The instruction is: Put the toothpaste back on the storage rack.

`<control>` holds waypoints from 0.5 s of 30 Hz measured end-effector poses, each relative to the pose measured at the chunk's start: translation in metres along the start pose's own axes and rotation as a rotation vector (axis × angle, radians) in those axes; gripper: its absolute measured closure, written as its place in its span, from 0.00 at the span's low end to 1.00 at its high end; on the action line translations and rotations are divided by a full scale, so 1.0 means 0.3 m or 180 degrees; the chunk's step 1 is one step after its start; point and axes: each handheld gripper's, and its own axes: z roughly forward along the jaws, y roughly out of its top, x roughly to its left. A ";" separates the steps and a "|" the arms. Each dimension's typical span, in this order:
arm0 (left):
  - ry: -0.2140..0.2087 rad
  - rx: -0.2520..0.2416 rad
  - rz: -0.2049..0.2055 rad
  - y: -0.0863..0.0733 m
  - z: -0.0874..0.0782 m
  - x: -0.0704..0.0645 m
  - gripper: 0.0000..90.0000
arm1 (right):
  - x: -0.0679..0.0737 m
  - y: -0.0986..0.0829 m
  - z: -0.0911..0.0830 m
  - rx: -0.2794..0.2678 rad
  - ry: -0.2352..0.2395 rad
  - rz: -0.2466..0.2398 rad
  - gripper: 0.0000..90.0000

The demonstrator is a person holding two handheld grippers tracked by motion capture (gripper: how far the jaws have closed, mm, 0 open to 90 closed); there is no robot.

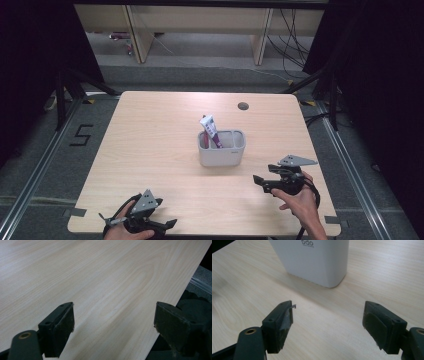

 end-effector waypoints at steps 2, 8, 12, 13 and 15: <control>-0.0011 -0.0032 -0.0031 0.000 0.000 -0.001 0.18 | 0.006 -0.012 -0.003 0.0024 0.0023 0.0056 0.27; -0.0023 -0.0045 -0.0048 0.000 0.002 -0.002 0.18 | 0.012 -0.046 -0.010 0.0062 0.0011 0.0138 0.25; -0.0007 -0.0017 -0.0021 0.000 0.000 0.000 0.18 | 0.013 -0.069 -0.014 0.0100 0.0001 0.0118 0.25; -0.0023 -0.0045 -0.0049 0.000 0.002 -0.003 0.18 | 0.015 -0.075 -0.013 0.0080 -0.0008 0.0125 0.24; -0.0020 -0.0018 -0.0021 0.000 -0.001 0.000 0.18 | 0.009 -0.083 -0.017 0.0121 0.0003 0.0025 0.24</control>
